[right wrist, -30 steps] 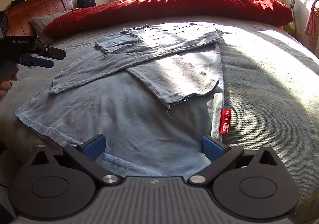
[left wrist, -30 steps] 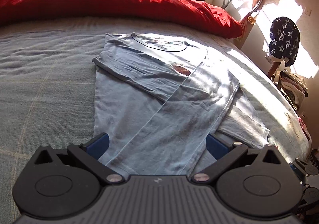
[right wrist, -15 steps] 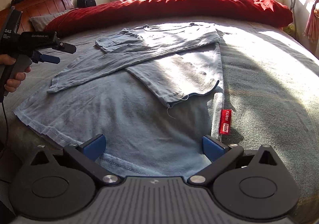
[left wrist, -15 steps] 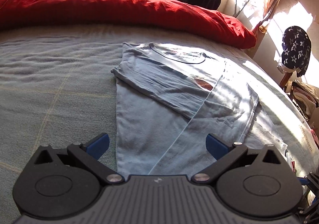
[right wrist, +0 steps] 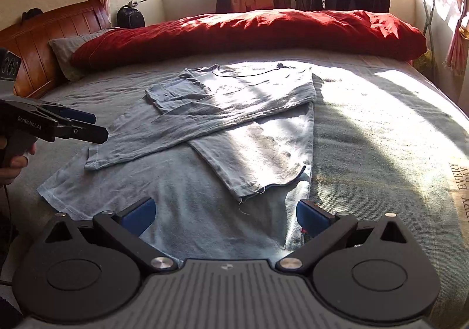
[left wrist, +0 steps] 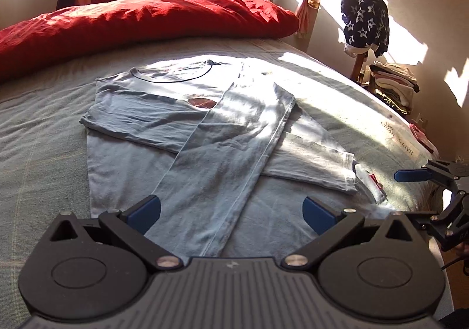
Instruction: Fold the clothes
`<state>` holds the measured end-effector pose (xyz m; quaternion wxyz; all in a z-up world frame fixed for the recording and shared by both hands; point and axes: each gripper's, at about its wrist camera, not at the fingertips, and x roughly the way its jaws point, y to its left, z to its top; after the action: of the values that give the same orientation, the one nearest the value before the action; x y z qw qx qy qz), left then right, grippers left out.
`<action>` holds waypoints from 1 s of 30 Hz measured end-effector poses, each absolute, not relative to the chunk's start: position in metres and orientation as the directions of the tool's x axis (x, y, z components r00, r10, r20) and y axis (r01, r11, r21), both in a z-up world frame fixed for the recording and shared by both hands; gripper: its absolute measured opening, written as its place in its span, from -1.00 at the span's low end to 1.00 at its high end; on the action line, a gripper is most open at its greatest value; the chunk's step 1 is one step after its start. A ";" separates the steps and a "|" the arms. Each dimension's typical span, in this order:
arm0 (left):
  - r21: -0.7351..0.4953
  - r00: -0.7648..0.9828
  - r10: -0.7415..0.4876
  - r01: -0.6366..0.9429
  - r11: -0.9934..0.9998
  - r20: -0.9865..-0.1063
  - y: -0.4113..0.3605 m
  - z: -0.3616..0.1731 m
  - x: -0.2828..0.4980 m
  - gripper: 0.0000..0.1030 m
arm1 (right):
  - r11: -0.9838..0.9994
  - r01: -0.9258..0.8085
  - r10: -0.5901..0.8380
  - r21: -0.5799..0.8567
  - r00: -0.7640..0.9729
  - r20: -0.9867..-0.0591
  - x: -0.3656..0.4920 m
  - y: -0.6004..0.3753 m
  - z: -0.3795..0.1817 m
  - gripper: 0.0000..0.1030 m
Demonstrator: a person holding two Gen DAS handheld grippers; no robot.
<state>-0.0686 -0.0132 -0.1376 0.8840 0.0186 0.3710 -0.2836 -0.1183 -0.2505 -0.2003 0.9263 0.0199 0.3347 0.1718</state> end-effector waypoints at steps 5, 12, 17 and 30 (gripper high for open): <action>-0.372 0.424 -0.621 0.533 0.760 -0.660 -0.046 -0.110 -0.008 0.99 | 0.930 -0.335 0.355 0.148 0.727 -0.588 -0.117 -0.253 -0.192 1.00; -0.597 0.236 -0.750 0.478 0.644 -0.618 -0.143 -0.119 0.102 0.99 | 0.915 -0.348 0.401 0.203 0.743 -0.536 -0.095 -0.270 -0.190 1.00; -0.643 0.182 -0.756 0.424 0.638 -0.629 -0.206 -0.164 0.156 0.98 | 0.908 -0.343 0.419 0.240 0.747 -0.516 -0.079 -0.287 -0.196 1.00; -0.612 0.293 -0.697 0.336 0.716 -0.655 -0.186 -0.195 0.185 0.98 | 0.886 -0.329 0.458 0.327 0.725 -0.514 -0.066 -0.305 -0.218 1.00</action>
<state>0.1848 -0.1856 -0.1947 0.7831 -0.1825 0.4948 -0.3297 -0.0656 -0.3052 -0.2179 0.9226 0.1070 0.3032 0.2132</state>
